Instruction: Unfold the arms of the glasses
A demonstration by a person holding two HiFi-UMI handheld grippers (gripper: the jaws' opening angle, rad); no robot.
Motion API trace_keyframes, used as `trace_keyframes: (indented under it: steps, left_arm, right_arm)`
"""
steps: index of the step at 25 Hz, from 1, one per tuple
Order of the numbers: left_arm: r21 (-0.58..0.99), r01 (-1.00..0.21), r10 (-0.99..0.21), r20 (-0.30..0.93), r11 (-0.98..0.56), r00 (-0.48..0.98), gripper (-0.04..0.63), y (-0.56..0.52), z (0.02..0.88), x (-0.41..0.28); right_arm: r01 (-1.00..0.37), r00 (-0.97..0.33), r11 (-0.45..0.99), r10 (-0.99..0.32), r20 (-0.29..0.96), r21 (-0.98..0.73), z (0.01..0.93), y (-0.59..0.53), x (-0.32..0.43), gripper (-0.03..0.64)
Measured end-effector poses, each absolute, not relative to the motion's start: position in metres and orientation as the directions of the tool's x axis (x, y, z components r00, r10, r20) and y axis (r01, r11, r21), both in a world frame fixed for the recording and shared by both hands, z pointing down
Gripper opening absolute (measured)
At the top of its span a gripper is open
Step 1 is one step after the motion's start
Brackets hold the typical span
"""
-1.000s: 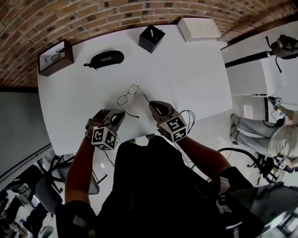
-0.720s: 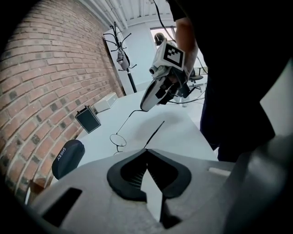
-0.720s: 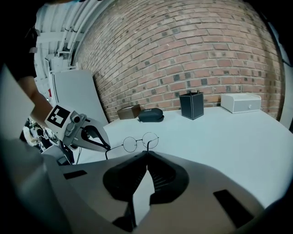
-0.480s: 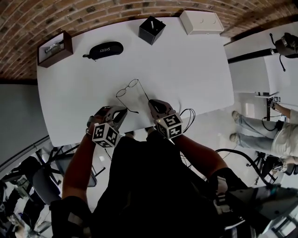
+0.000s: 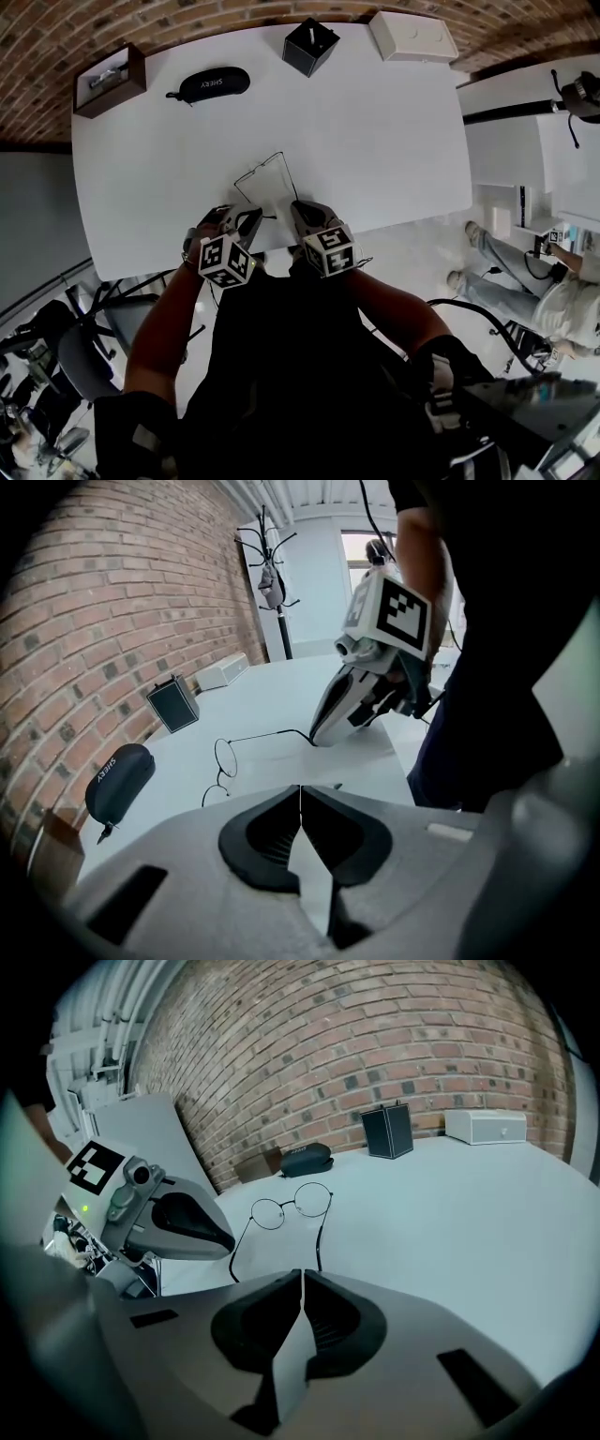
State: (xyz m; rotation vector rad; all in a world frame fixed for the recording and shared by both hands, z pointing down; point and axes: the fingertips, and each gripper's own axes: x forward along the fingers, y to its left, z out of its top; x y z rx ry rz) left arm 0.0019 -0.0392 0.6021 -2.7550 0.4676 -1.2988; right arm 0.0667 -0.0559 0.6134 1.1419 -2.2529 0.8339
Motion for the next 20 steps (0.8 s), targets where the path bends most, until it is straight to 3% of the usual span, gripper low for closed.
trace_keyframes:
  steps: [10,14,20]
  left_arm:
    - [-0.097,-0.396,-0.317,0.78,-0.913,0.539,0.012,-0.042,0.612,0.01]
    - [-0.087,-0.404,-0.301,0.808,-0.911,0.506,0.012,-0.043,0.614,0.012]
    - [-0.086,-0.399,-0.276,0.851,-0.913,0.447,0.012,-0.044,0.62,0.001]
  right_arm:
    - [-0.84,-0.473,0.523,-0.573,0.669,-0.145,0.603,-0.072,0.07,0.03]
    - [-0.848,-0.428,0.519,-0.553,0.715,-0.106,0.613,-0.077,0.066,0.063]
    - [-0.862,-0.417,0.492,-0.556,0.719,-0.12,0.613,-0.081,0.066,0.047]
